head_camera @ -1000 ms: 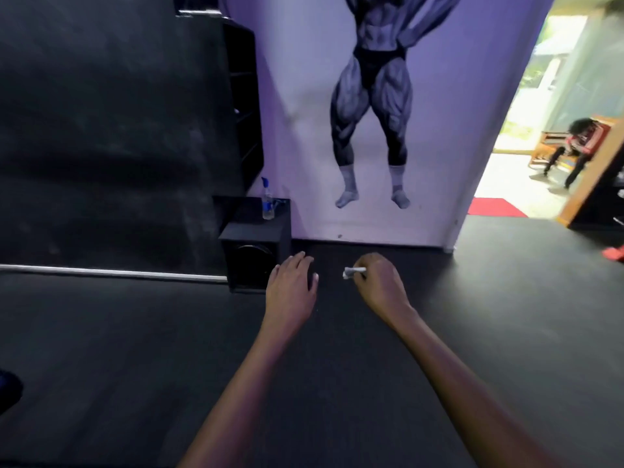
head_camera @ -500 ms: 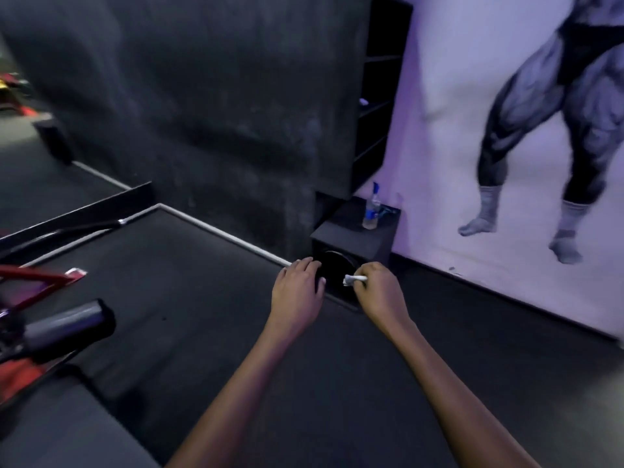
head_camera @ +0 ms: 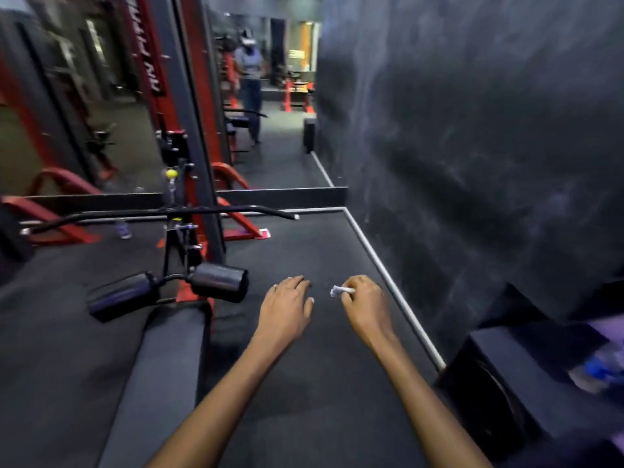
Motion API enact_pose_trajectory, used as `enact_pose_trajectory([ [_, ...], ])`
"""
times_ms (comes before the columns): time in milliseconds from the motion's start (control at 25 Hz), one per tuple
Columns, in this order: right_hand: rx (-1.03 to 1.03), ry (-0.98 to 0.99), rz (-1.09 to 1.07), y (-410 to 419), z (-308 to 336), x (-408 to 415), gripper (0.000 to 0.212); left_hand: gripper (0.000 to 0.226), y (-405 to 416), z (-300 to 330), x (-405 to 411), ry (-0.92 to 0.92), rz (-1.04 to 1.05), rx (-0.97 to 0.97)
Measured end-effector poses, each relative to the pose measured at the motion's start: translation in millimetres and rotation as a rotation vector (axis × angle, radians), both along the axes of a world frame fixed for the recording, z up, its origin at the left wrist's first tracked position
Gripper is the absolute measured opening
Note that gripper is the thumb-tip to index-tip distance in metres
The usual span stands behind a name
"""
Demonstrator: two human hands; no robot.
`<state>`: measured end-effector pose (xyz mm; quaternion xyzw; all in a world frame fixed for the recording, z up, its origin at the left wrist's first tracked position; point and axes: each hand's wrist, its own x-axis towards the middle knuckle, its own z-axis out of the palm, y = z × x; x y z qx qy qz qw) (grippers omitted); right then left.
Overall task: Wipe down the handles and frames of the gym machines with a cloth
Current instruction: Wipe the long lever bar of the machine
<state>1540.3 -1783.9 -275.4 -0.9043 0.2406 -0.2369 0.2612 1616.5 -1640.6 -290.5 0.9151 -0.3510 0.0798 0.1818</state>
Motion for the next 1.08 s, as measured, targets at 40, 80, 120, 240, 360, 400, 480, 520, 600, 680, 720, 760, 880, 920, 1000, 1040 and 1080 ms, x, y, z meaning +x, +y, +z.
enact_pose_trajectory([
  [40, 0.027, -0.006, 0.035, -2.3, -3.8, 22.7, 0.016, 0.043, 1.6, -1.1, 18.4, 0.000, 0.041, 0.004],
  [80, 0.057, -0.010, 0.064, -3.8, -6.4, 43.1, 0.016, 0.043, 3.4, -1.3, 35.1, 0.007, 0.075, 0.003],
  [120, 0.079, -0.014, 0.098, -5.5, -10.1, 67.8, 0.015, 0.043, 5.4, -2.6, 54.4, 0.016, 0.114, 0.003],
  [240, 0.126, -0.014, 0.173, -7.6, -17.2, 141.3, 0.013, 0.044, 9.6, -7.0, 117.3, 0.010, 0.185, 0.001],
  [360, 0.129, 0.008, 0.237, -11.3, -13.4, 217.4, 0.011, 0.043, 9.0, -7.0, 188.6, 0.023, 0.241, -0.028],
  [400, 0.123, 0.002, 0.249, -13.3, -10.2, 239.0, 0.012, 0.043, 7.6, -4.5, 210.2, 0.020, 0.255, -0.039],
  [480, 0.114, -0.010, 0.274, -18.8, -5.3, 281.4, 0.012, 0.043, 4.0, -1.9, 251.6, 0.013, 0.287, -0.055],
  [520, 0.114, -0.007, 0.279, -22.1, -5.8, 303.2, 0.011, 0.043, 1.7, -1.6, 271.0, 0.014, 0.296, -0.066],
  [600, 0.133, 0.007, 0.272, -28.1, -13.4, 344.5, 0.010, 0.042, -3.0, -6.8, 306.7, 0.029, 0.305, -0.069],
  [680, 0.178, 0.006, 0.279, -33.9, -27.3, 386.2, 0.013, 0.043, -7.7, -18.5, 345.2, 0.042, 0.319, -0.048],
  [720, 0.206, 0.003, 0.281, -36.8, -32.7, 406.0, 0.014, 0.042, -9.6, -23.1, 365.6, 0.043, 0.321, -0.040],
  [760, 0.228, -0.007, 0.286, -40.4, -37.8, 425.4, 0.014, 0.042, -11.5, -27.2, 386.0, 0.043, 0.314, -0.020],
  [880, 0.248, -0.029, 0.299, -53.8, -54.9, 493.7, 0.013, 0.042, -23.4, -40.4, 457.3, 0.032, 0.292, 0.041],
  [920, 0.257, -0.021, 0.294, -58.6, -58.5, 517.3, 0.012, 0.042, -28.1, -43.3, 482.9, 0.029, 0.288, 0.057],
  [1000, 0.294, -0.032, 0.283, -66.1, -63.5, 550.2, 0.013, 0.042, -36.1, -47.3, 516.9, 0.032, 0.289, 0.081],
  [1040, 0.318, -0.044, 0.267, -73.5, -67.3, 576.6, 0.015, 0.042, -43.2, -52.6, 543.4, 0.042, 0.289, 0.091],
  [1080, 0.331, -0.051, 0.264, -75.0, -66.4, 583.9, 0.014, 0.042, -44.8, -55.4, 550.9, 0.039, 0.281, 0.104],
])
